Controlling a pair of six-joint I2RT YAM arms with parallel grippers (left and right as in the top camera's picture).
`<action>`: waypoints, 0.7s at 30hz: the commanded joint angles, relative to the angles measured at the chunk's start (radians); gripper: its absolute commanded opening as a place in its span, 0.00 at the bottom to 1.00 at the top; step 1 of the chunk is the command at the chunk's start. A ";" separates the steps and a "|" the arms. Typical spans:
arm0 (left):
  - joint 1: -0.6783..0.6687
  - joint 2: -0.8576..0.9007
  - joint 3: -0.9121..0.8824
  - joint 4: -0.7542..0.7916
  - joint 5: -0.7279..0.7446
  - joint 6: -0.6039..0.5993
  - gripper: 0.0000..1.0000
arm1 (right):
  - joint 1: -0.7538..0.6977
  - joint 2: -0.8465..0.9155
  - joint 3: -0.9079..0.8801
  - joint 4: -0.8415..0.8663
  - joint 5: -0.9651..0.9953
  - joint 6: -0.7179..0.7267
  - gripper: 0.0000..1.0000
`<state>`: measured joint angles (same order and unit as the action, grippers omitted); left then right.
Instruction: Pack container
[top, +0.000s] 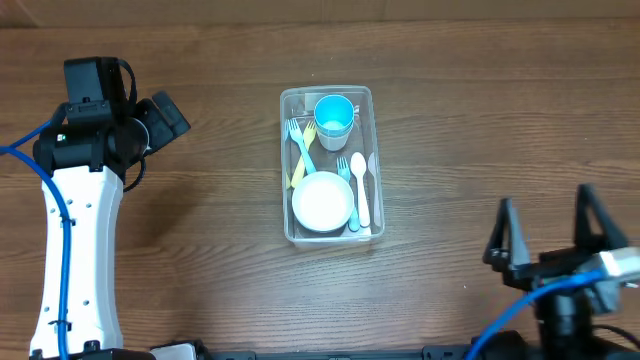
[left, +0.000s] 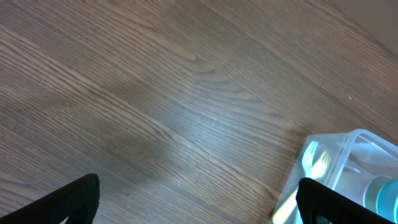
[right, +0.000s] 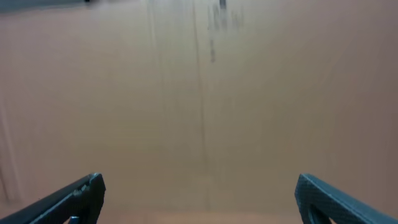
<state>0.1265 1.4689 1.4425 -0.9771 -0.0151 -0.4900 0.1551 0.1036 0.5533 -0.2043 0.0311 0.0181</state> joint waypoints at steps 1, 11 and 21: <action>0.003 -0.005 0.010 0.002 0.005 0.022 1.00 | -0.023 -0.100 -0.214 0.097 -0.037 -0.018 1.00; 0.003 -0.005 0.010 0.002 0.005 0.022 1.00 | -0.027 -0.100 -0.488 0.245 -0.071 -0.015 1.00; 0.003 -0.005 0.010 0.002 0.005 0.022 1.00 | -0.027 -0.101 -0.546 0.187 -0.070 -0.019 1.00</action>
<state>0.1265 1.4689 1.4425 -0.9768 -0.0151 -0.4900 0.1314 0.0147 0.0181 -0.0093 -0.0299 0.0040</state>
